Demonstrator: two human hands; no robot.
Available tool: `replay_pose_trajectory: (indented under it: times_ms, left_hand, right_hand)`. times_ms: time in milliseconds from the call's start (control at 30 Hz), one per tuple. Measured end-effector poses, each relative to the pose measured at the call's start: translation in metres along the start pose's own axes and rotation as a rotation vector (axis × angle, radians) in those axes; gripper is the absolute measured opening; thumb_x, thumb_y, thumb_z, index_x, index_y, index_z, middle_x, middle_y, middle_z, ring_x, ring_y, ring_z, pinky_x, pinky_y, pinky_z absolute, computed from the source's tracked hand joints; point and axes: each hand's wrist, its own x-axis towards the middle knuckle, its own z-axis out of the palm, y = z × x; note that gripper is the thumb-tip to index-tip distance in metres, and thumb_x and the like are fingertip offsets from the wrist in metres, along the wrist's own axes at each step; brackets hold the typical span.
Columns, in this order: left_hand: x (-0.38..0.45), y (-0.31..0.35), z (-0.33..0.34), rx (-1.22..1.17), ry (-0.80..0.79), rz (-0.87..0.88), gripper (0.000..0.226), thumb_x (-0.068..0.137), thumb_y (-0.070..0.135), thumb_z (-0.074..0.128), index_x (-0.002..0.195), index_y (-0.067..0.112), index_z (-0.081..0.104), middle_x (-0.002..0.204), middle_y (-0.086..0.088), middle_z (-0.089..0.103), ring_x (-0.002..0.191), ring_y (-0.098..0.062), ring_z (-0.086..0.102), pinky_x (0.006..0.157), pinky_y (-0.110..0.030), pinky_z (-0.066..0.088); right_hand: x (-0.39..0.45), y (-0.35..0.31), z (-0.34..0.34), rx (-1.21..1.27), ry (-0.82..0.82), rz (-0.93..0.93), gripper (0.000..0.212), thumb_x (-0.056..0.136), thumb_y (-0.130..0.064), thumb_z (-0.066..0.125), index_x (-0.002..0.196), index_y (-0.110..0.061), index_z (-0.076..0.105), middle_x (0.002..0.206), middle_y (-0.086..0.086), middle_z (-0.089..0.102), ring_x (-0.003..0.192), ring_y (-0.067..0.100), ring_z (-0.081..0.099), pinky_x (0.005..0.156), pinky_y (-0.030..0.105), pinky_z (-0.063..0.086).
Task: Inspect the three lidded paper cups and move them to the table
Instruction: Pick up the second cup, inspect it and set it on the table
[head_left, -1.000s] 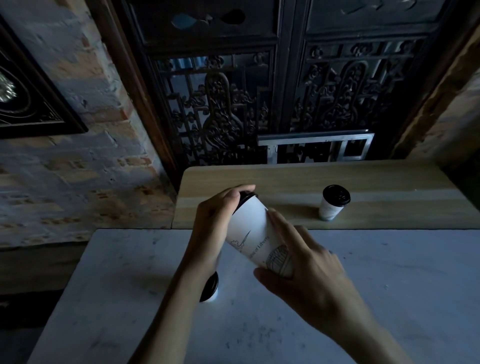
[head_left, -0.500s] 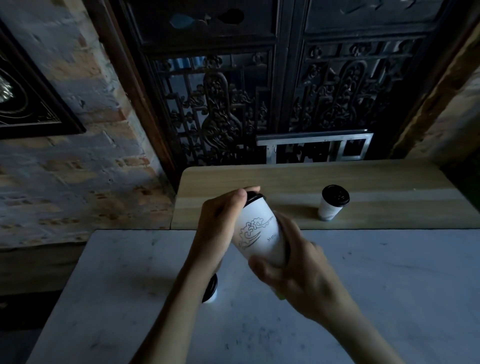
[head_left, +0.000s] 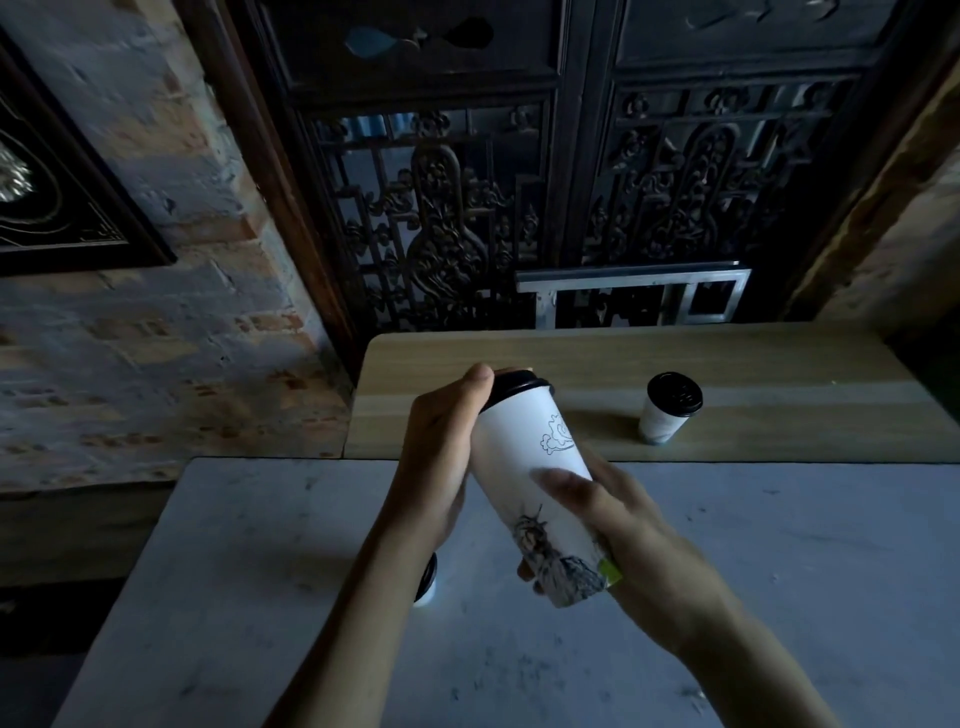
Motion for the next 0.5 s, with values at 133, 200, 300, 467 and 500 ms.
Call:
replay_pose_trajectory:
  times_ms: [133,200,300,467,500]
  left_hand:
    - [-0.003,0.0,0.006,0.114,0.092,0.045,0.057,0.084,0.064,0.062,0.071,0.009,0.057,0.08,-0.004,0.053,0.076,-0.018,0.05,0.072,-0.035,0.037]
    - [-0.004,0.003,0.01,0.199,0.086,0.075,0.053,0.086,0.062,0.059,0.061,0.019,0.041,0.065,0.006,0.039,0.061,-0.01,0.039,0.057,-0.027,0.031]
    - [-0.005,0.005,0.01,0.244,0.056,0.092,0.05,0.09,0.061,0.056,0.061,0.026,0.034,0.061,0.011,0.034,0.055,-0.007,0.033,0.05,-0.02,0.027]
    - [-0.005,0.006,0.0,0.016,-0.068,-0.014,0.091,0.077,0.081,0.071,0.094,-0.009,0.066,0.098,-0.025,0.066,0.097,-0.029,0.057,0.088,-0.044,0.041]
    - [-0.004,0.005,-0.001,-0.015,-0.072,-0.039,0.098,0.075,0.08,0.073,0.107,-0.012,0.067,0.108,-0.025,0.069,0.102,-0.032,0.061,0.089,-0.048,0.044]
  right_hand:
    - [0.005,0.005,0.004,-0.444,0.2,-0.113,0.074,0.064,-0.064,0.072,0.13,-0.036,0.057,0.112,-0.001,0.075,0.097,0.016,0.075,0.081,0.046,0.064]
    - [0.002,0.009,0.006,-0.635,0.233,-0.156,0.074,0.066,-0.068,0.067,0.133,-0.042,0.048,0.109,-0.009,0.071,0.091,0.01,0.072,0.075,0.042,0.063]
    - [-0.001,0.012,0.006,-0.703,0.252,-0.229,0.076,0.071,-0.069,0.066,0.14,-0.045,0.043,0.109,-0.014,0.072,0.091,0.006,0.071,0.071,0.04,0.062]
    - [-0.004,-0.004,-0.003,-0.097,-0.001,-0.071,0.052,0.08,-0.043,0.077,0.127,-0.021,0.07,0.101,0.008,0.078,0.083,0.025,0.077,0.067,0.039,0.062]
    - [-0.004,-0.007,-0.005,0.02,-0.046,-0.017,0.055,0.08,-0.041,0.077,0.126,-0.013,0.069,0.095,0.015,0.076,0.076,0.03,0.074,0.062,0.039,0.06]
